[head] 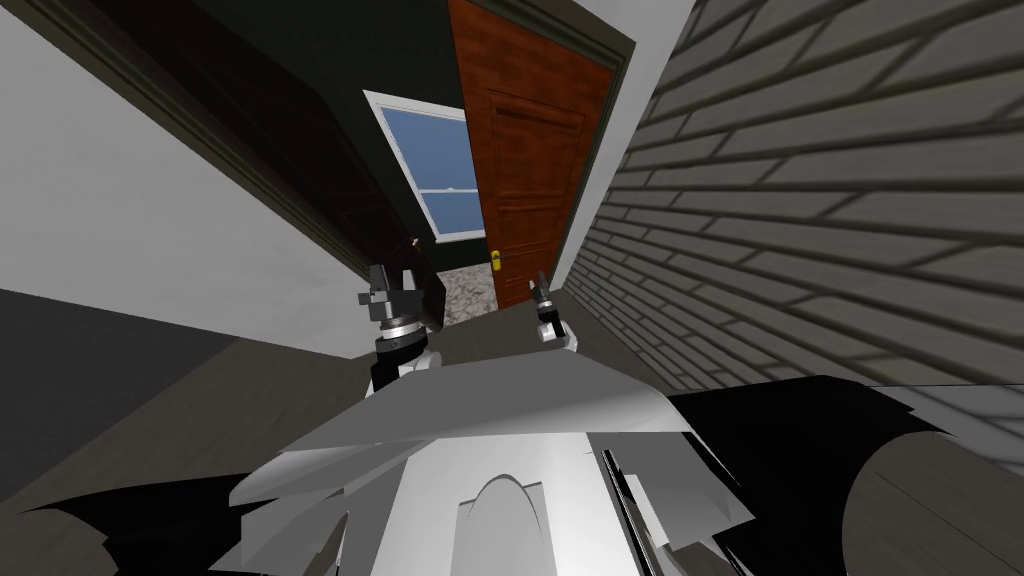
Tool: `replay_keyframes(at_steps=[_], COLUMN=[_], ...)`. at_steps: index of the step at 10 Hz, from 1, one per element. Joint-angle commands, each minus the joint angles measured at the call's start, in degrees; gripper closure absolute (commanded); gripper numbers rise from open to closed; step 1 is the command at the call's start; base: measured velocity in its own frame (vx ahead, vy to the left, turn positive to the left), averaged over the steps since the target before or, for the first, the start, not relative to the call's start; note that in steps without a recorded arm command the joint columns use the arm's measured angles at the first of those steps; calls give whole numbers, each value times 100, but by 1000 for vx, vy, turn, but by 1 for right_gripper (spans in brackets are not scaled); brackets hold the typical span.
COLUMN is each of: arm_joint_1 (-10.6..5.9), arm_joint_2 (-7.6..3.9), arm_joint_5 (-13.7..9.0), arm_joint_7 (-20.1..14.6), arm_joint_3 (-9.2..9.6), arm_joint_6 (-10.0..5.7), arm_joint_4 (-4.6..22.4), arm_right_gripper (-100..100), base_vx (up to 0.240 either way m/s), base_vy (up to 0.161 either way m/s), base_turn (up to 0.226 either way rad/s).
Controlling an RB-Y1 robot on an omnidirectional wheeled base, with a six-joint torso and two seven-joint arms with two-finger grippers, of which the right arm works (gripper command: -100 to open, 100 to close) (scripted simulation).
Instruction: Push the door open
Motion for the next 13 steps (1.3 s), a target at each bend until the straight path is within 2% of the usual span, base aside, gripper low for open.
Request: replay_keyframes(at_steps=[1,13], arm_joint_1=[-205,-1444], arm_joint_2=[-28,-221], arm_joint_5=[29,259], arm_joint_7=[-51,-401], arm_joint_3=[49,473], arm_joint_6=[18,74], arm_joint_4=[286,2255], arm_right_gripper=[-100,-100], base_vx=[100,94], base_vy=[30,37], base_turn=[-42,-52])
